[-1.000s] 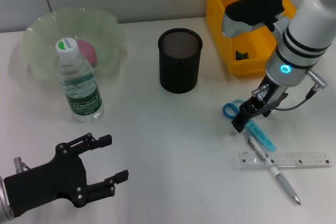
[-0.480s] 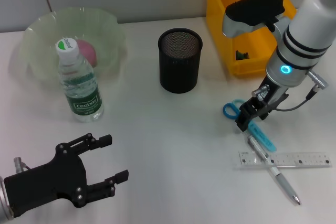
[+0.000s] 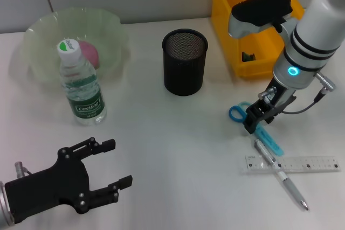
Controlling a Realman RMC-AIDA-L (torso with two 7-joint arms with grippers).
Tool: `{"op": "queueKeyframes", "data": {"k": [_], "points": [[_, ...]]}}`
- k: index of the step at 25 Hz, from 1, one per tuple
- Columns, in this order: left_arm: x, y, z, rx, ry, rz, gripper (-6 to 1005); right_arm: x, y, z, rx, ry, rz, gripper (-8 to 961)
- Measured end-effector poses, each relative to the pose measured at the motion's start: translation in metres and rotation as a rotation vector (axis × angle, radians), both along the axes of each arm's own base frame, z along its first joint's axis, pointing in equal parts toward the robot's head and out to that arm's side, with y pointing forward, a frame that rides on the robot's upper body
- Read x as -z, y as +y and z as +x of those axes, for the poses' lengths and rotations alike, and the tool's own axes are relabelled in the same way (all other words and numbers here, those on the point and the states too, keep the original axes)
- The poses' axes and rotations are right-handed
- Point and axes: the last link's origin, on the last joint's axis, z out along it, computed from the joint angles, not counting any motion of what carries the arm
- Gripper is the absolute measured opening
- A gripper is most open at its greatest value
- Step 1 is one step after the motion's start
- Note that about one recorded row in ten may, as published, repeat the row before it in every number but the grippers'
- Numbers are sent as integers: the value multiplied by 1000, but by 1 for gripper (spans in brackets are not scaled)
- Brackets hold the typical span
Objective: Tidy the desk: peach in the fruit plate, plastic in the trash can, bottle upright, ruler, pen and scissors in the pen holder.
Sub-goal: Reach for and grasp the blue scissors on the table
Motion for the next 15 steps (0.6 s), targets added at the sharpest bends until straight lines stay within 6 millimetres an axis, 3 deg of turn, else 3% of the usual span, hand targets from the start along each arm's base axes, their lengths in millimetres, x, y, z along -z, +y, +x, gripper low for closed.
{"op": "queueKeyframes", "data": {"k": [15], "points": [[0, 0, 0, 2, 1, 0, 784, 2, -1, 1, -3, -23, -17, 415]]}}
